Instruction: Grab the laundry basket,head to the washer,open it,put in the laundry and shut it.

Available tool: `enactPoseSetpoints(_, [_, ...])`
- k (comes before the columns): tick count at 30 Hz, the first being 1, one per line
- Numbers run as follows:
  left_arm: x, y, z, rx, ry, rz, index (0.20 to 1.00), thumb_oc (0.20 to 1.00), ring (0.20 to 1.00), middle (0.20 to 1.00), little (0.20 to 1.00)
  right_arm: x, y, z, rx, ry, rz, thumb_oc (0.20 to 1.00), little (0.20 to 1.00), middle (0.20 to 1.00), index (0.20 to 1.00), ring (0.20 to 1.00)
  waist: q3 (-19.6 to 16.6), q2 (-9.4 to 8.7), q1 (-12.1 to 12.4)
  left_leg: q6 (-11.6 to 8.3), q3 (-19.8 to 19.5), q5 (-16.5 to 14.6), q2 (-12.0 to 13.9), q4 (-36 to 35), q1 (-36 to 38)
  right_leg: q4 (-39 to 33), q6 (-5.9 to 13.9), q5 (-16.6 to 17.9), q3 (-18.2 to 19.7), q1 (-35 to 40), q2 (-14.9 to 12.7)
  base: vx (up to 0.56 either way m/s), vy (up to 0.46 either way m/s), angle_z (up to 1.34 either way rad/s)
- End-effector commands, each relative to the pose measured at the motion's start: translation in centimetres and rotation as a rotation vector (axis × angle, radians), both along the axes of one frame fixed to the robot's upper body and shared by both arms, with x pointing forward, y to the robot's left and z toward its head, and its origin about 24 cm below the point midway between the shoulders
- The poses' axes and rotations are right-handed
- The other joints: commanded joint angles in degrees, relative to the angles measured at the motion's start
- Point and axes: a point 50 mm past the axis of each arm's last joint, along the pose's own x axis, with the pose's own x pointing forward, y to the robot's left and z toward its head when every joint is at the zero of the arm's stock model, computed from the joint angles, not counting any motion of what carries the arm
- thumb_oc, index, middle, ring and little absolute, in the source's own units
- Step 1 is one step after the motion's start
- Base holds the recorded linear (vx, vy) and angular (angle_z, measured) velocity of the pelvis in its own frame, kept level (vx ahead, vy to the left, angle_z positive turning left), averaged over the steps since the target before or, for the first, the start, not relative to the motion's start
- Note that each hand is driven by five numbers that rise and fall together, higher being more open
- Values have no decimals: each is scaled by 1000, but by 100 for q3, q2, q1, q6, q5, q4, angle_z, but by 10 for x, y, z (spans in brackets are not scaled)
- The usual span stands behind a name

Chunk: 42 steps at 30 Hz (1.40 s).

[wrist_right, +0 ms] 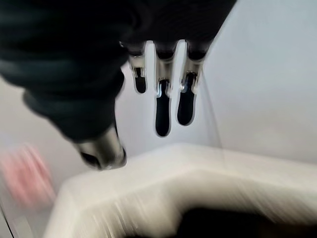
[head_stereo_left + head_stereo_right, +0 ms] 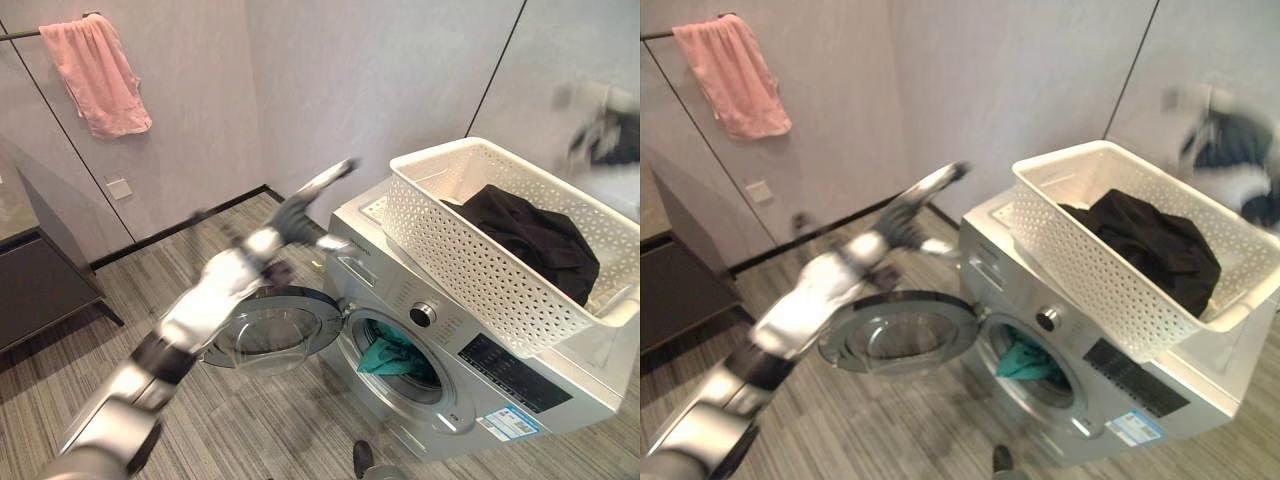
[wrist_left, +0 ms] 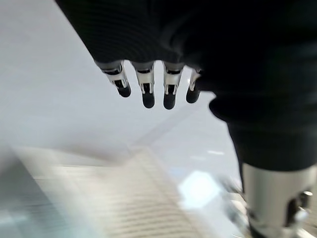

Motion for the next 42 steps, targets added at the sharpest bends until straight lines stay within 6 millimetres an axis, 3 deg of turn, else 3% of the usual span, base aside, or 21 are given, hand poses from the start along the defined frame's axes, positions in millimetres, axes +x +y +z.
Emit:
enactPoseSetpoints(1, [-4,6,17,-11,-45,-54,1000,1000,1000,1000,1000,-8,-18,26,45,-31,-49,1000,1000,1000,1000,1000,98,-378,134,82,-404,-516,107,465,-96,258,243,-502,44,-79,-210,32,-9,-1])
enactPoseSetpoints(3, [-26,36,-6,-3,29,8,1000,1000,1000,1000,1000,-18,-31,-2,49,87,-87,1000,1000,1000,1000,1000,248,-473,199,55,-457,-506,145,532,-195,254,238,-514,-23,-82,-218,-24,-35,4])
enactPoseSetpoints(5, [-33,42,-11,6,57,19,1000,1000,1000,1000,1000,-24,-36,-13,62,118,-103,1000,1000,1000,1000,1000,297,-506,255,55,-481,-506,155,548,-238,255,236,-519,-48,-89,-220,-25,-29,14])
enactPoseSetpoints(6, [-45,57,-21,1,96,55,1000,1000,1000,1000,1000,-29,-41,-26,89,155,-118,1000,1000,1000,1000,1000,432,-519,339,56,-514,-487,155,565,-318,254,236,-512,-65,-123,-225,-25,-16,19])
enactPoseSetpoints(9, [-63,67,-35,-8,170,68,1000,1000,1000,1000,1000,-39,-45,-45,105,203,-118,1000,1000,1000,1000,1000,549,-535,517,57,-531,-501,168,598,-404,254,234,-512,-103,-163,-237,-22,-24,9])
enactPoseSetpoints(14, [-78,65,-54,-132,297,41,1000,1000,1000,1000,1000,-35,-40,-62,81,248,-97,1000,1000,1000,1000,1000,730,-499,686,82,-561,-486,146,636,-556,265,221,-491,-113,-265,-262,-18,-10,6])
enactPoseSetpoints(22, [-82,59,-62,-170,341,22,1000,1000,1000,1000,1000,-17,-42,-66,-162,325,-125,1000,1000,1000,1000,1000,1003,-472,828,76,-695,-436,147,749,-918,338,191,-487,-176,-499,-293,-38,-10,5])
enactPoseSetpoints(24, [-82,56,-62,-181,340,17,1000,1000,1000,1000,1000,-11,-53,-56,-230,273,-190,1000,1000,1000,1000,1000,1110,-461,889,72,-730,-400,150,773,-1025,352,182,-479,-209,-583,-283,-36,-11,9])
enactPoseSetpoints(27, [-82,57,-64,-197,349,27,1000,1000,1000,1000,1000,-5,-57,-50,-174,205,-218,1000,1000,1000,1000,1000,1108,-457,821,66,-723,-375,164,769,-1069,355,179,-477,-220,-612,-274,-6,-21,7])
enactPoseSetpoints(30, [-85,54,-66,-226,370,11,1000,1000,1000,1000,1000,-9,-77,-45,-123,138,-328,1000,1000,1000,1000,1000,1061,-470,828,61,-736,-375,200,727,-1065,366,163,-505,-226,-640,-236,9,-24,2])
enactPoseSetpoints(34, [-85,48,-68,-260,387,-11,1000,1000,1000,1000,1000,-4,-83,-37,-96,65,-371,1000,1000,1000,1000,1000,1022,-488,831,63,-699,-404,237,704,-994,391,152,-536,-206,-621,-189,0,0,0])
enactPoseSetpoints(38, [-85,39,-68,-313,401,-51,1000,1000,1000,1000,1000,5,-85,-36,-104,46,-398,1000,1000,1000,1000,1000,1006,-489,847,62,-673,-418,267,653,-903,383,145,-557,-184,-601,-144,5,-15,-2])
enactPoseSetpoints(42, [-86,36,-66,-332,399,-70,1000,1000,1000,1000,1000,16,-73,-49,-110,92,-352,1000,1000,1000,1000,1000,1105,-435,858,52,-694,-391,261,652,-934,398,129,-568,-171,-644,-143,-13,-9,-1])
